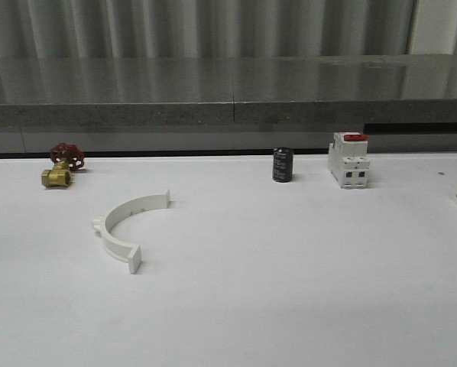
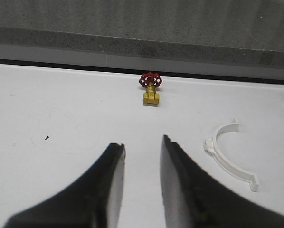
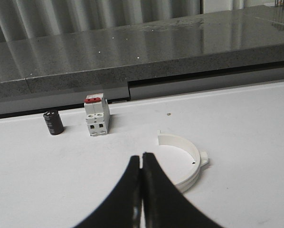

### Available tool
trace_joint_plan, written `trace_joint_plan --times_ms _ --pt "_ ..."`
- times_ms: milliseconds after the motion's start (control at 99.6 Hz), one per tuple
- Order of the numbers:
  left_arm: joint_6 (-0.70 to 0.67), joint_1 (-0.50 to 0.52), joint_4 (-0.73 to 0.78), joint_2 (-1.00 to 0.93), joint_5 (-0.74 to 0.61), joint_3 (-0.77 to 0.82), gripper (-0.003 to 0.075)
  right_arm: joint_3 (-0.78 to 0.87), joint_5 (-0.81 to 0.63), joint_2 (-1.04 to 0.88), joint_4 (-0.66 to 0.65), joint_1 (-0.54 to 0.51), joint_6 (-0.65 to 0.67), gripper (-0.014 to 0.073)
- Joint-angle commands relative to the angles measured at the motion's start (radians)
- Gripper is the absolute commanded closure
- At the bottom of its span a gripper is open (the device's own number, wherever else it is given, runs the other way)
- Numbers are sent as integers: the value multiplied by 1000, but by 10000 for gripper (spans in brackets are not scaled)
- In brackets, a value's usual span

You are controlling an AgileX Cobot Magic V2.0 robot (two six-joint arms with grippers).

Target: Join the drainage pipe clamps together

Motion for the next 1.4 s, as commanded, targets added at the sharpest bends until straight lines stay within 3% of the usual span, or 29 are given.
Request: trace_joint_plan --times_ms 0,50,241,472,793,984,1164,1265,1385 --pt "2 2 2 9 -66 -24 685 -19 -89 -18 -9 -7 -7 661" --pt "2 2 2 9 -66 -24 743 -19 -86 -18 -9 -7 -11 661" --pt "2 2 2 9 -66 -24 741 -39 -80 -18 -18 -7 -12 661" --pt "2 2 2 9 -66 -24 741 -217 75 48 -21 -7 -12 661" --pt "2 2 4 9 -66 -24 741 -500 298 474 -32 -7 -12 661" --pt "2 2 4 9 -66 -24 741 -601 289 765 -16 -5 -12 661" --pt "2 2 4 9 -66 -24 741 -601 276 867 -9 -5 -12 652" --pt "2 2 4 9 -66 -24 741 -601 313 897 -9 -5 -12 566" --pt "2 2 4 9 -66 -24 741 -600 335 899 -9 -5 -12 345"
